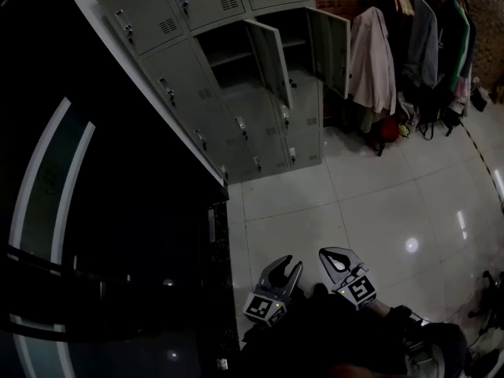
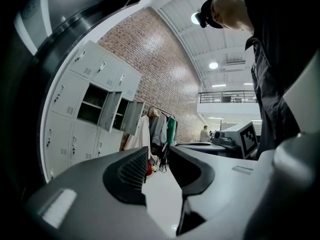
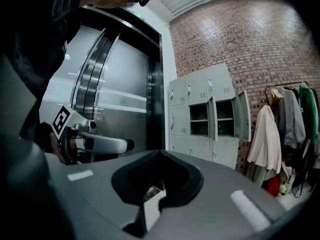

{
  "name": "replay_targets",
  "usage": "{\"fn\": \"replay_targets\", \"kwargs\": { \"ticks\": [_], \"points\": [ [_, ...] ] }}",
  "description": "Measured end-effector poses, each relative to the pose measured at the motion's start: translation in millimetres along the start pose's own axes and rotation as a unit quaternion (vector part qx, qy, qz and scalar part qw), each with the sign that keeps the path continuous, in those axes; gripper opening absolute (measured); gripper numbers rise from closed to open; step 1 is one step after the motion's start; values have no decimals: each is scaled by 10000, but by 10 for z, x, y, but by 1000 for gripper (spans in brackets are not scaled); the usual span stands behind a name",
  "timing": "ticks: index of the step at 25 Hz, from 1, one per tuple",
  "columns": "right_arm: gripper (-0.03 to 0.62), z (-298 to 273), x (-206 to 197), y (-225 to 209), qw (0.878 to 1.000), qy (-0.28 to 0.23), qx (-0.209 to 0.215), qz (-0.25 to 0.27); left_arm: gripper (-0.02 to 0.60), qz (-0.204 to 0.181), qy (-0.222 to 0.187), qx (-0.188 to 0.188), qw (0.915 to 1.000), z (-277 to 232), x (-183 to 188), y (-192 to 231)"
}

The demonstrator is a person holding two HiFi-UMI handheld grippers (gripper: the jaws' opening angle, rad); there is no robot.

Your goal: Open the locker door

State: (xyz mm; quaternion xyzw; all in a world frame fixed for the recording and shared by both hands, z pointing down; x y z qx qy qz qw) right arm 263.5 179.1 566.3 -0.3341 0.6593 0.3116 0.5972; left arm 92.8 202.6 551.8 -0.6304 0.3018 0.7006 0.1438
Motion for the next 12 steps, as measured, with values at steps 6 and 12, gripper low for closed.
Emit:
{"fn": "replay_targets", "kwargs": {
  "ticks": [6,12],
  "points": [
    [2,135,74,159,9997,51,210,-59,130,-110,-23,-6,9999,-47,64,-178],
    [2,207,146,114,9992,-250,317,74,129,-279,-22,70,9996,16,94,-251]
  ]
}}
Point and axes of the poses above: the fingertips, and each gripper's own axes: z backward along the fingers, y to its left, x out of its top, the point moved 8 cm from there along z, backward along the fingers, and after that the axes turned 12 degrees about -x, right-handed, at the moved point
